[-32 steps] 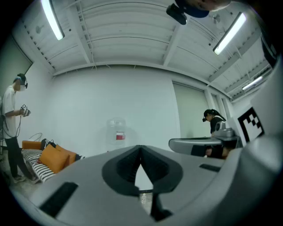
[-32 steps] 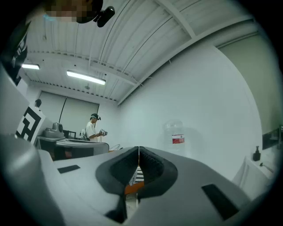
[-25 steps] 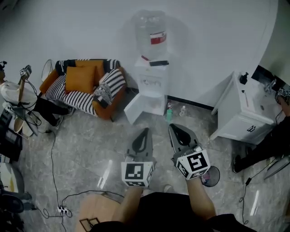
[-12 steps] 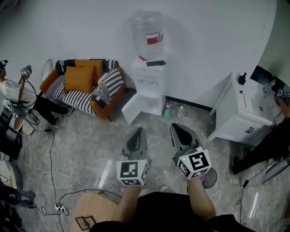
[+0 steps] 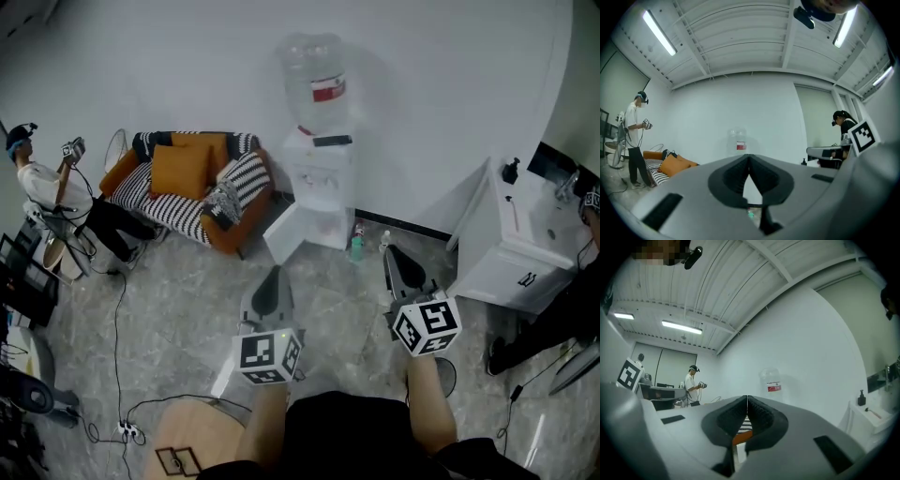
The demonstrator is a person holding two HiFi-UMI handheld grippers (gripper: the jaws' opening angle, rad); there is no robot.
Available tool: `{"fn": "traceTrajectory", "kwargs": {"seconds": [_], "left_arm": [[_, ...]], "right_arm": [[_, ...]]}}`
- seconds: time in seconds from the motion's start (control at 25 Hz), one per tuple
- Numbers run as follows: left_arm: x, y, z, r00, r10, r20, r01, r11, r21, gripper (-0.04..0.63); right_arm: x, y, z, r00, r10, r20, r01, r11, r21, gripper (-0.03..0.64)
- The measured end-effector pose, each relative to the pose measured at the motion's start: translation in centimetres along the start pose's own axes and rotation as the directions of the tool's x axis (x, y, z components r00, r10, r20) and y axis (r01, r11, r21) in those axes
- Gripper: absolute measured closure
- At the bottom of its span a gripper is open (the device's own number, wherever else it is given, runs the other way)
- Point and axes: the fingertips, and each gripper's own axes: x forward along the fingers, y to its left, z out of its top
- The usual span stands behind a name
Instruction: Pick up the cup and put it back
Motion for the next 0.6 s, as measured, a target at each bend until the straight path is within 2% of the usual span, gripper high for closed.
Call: {"fn": "traceTrajectory", "kwargs": {"seconds": [0.16, 0.36, 0.6], "left_arm": [[1.5, 1.0, 0.6, 0.999, 0.017, 0.028, -0.017, 1.0, -0.004, 0.583], [5.3, 2.5, -0.9, 1.0, 0.014, 0.016, -0.014, 1.0, -0.011, 0.583], [14.3, 8.2, -4.1, 0.999, 0.028, -0.031, -0.03, 0.999, -0.041, 0.583]], "right_arm": [[1.6, 0.4, 1.1, 0.999, 0.038, 0.031, -0.037, 0.999, -0.036, 0.606], [5.6, -0.3, -1.3, 0.998, 0.064, -0.014, -0.065, 0.997, -0.04, 0.606], [14.5, -2.2, -5.1, 0.996, 0.06, -0.07, -0.062, 0.998, -0.029, 0.606]]}}
